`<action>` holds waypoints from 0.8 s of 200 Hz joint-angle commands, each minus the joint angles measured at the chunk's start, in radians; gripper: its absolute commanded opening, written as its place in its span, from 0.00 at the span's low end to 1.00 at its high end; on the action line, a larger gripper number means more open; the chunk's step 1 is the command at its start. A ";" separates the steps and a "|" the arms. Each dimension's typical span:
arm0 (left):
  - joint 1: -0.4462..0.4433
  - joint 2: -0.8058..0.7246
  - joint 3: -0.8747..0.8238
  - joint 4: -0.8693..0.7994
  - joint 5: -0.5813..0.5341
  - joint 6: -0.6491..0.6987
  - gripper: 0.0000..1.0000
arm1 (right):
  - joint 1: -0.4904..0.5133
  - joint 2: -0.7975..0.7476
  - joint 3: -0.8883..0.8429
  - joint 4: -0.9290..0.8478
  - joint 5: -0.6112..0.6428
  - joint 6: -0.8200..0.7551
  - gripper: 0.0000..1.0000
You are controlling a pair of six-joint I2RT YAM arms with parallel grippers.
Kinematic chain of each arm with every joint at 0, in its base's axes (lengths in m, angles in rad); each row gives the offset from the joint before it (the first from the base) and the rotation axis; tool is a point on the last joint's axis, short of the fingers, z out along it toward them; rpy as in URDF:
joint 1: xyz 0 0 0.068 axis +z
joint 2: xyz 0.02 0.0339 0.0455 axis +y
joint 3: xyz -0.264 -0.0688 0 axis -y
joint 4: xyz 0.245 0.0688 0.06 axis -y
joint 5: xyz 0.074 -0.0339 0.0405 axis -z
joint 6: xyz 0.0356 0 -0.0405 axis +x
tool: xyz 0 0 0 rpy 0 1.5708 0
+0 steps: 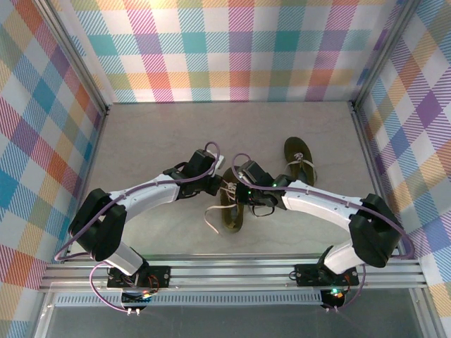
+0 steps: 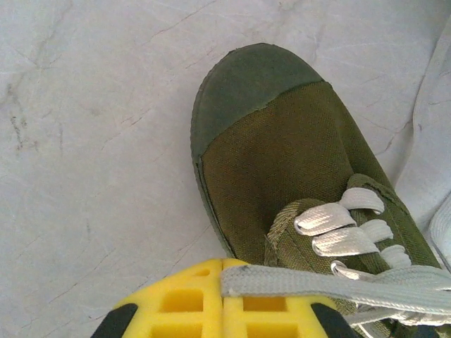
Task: Tie the shoes
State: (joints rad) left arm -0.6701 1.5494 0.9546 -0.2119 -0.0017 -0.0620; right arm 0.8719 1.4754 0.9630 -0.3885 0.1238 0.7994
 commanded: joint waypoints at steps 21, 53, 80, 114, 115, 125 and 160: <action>-0.005 -0.028 0.021 -0.017 -0.001 -0.006 0.00 | 0.001 0.065 0.039 -0.071 0.010 -0.024 0.13; -0.008 -0.028 0.014 -0.004 0.048 -0.010 0.00 | 0.001 0.079 0.045 -0.063 0.016 -0.016 0.18; -0.008 -0.035 0.002 0.012 0.076 -0.019 0.00 | 0.001 0.067 0.035 -0.026 0.002 -0.017 0.23; -0.014 -0.059 -0.017 0.016 0.066 -0.018 0.00 | 0.001 0.053 0.017 0.029 -0.016 -0.014 0.25; -0.013 -0.060 -0.018 0.016 0.065 -0.018 0.00 | 0.001 0.054 0.018 0.029 -0.016 -0.013 0.25; -0.015 -0.066 -0.019 0.010 0.060 -0.016 0.00 | 0.002 0.060 0.021 0.032 -0.016 -0.012 0.25; -0.041 -0.073 -0.004 -0.056 -0.047 -0.009 0.00 | 0.001 0.073 0.028 0.011 0.001 -0.006 0.17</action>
State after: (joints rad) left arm -0.6807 1.5024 0.9470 -0.2138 0.0311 -0.0662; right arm 0.8719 1.5440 0.9833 -0.3756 0.1154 0.7940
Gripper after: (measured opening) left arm 0.053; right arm 0.204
